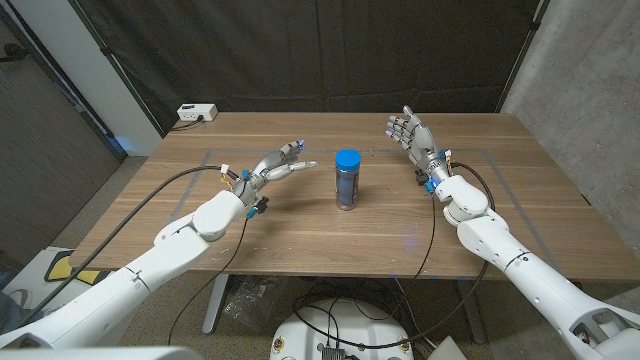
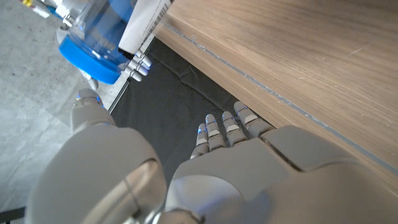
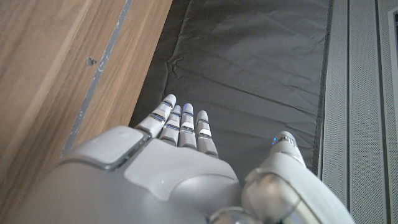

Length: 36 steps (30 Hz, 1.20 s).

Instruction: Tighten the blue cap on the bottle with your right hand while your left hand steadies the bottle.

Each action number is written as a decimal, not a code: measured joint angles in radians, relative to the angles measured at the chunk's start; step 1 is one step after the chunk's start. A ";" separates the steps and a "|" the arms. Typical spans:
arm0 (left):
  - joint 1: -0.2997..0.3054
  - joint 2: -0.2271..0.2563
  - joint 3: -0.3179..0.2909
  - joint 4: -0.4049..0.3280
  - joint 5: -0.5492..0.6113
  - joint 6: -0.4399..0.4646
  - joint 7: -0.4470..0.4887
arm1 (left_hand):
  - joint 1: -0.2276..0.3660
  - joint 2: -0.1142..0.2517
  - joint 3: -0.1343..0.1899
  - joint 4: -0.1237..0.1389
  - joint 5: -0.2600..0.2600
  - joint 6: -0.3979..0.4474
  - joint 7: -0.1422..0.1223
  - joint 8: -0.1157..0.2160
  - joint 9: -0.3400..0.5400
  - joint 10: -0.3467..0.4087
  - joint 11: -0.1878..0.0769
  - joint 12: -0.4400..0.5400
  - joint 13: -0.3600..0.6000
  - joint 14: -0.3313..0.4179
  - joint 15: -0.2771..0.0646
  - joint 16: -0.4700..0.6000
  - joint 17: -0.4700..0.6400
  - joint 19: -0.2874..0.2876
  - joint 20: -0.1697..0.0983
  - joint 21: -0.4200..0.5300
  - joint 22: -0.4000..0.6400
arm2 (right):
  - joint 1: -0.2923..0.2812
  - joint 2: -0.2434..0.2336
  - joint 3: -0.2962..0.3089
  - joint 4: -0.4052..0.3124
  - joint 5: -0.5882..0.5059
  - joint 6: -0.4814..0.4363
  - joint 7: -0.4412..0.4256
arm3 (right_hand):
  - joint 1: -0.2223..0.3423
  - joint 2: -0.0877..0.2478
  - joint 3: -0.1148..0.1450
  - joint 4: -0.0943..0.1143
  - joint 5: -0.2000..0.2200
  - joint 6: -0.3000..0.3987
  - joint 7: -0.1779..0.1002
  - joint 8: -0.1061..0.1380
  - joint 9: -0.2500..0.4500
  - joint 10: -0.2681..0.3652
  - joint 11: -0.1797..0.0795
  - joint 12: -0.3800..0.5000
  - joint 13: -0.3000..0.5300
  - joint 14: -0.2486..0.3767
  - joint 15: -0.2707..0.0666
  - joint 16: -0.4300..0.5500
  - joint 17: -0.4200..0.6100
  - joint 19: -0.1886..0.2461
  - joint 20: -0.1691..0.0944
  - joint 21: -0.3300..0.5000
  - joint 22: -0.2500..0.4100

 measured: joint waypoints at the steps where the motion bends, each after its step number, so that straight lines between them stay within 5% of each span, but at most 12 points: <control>1: 0.001 0.002 0.000 -0.005 0.014 0.020 0.006 | 0.005 -0.004 0.000 0.000 0.000 0.009 0.000 0.000 0.000 0.006 -0.003 0.005 0.000 0.005 0.002 0.000 0.000 0.003 -0.001 0.002 0.000 | 0.000 -0.002 0.000 -0.003 0.000 0.000 0.000 | 0.000 0.000 0.000 0.000 0.000 0.000 0.000 0.000 0.000 0.000 0.000 0.000 0.000 0.000 0.000 0.000 0.000 0.000 0.000 0.000 0.000; 20: 0.002 0.050 0.038 -0.188 0.204 0.330 0.078 | 0.052 0.023 -0.004 0.004 0.000 0.085 -0.015 0.010 0.000 0.081 -0.017 0.007 0.000 0.074 0.000 0.000 0.000 0.066 0.002 0.008 0.000 | -0.004 -0.031 0.011 0.009 0.034 0.010 0.073 | 0.004 -0.004 -0.003 -0.003 -0.001 0.000 0.000 0.000 0.000 0.005 -0.005 0.000 0.000 0.001 -0.001 0.000 0.000 0.000 0.000 0.000 0.000; 31: -0.050 0.049 0.074 -0.200 0.223 0.344 0.012 | 0.068 0.028 -0.004 0.004 0.000 0.110 -0.011 0.014 0.000 0.102 -0.016 0.007 0.000 0.094 0.002 0.000 0.000 0.077 0.002 0.008 0.000 | -0.018 -0.015 0.029 0.027 0.044 0.081 0.102 | 0.004 -0.004 -0.003 -0.003 -0.001 0.005 -0.005 0.000 0.000 0.005 -0.005 0.000 0.000 0.005 -0.005 0.000 0.000 0.007 0.007 0.000 0.000; 36: -0.074 0.091 0.079 -0.215 0.220 0.334 -0.035 | 0.078 0.039 -0.004 0.004 0.000 0.113 -0.014 0.014 0.000 0.110 -0.017 0.007 0.000 0.098 -0.002 0.000 0.000 0.082 -0.003 0.008 0.000 | -0.040 -0.014 0.035 0.013 0.028 0.109 0.088 | 0.008 -0.008 -0.003 -0.003 -0.001 0.005 -0.005 0.000 0.000 0.005 -0.005 0.000 0.000 0.009 -0.005 0.000 0.000 0.007 0.007 0.000 0.000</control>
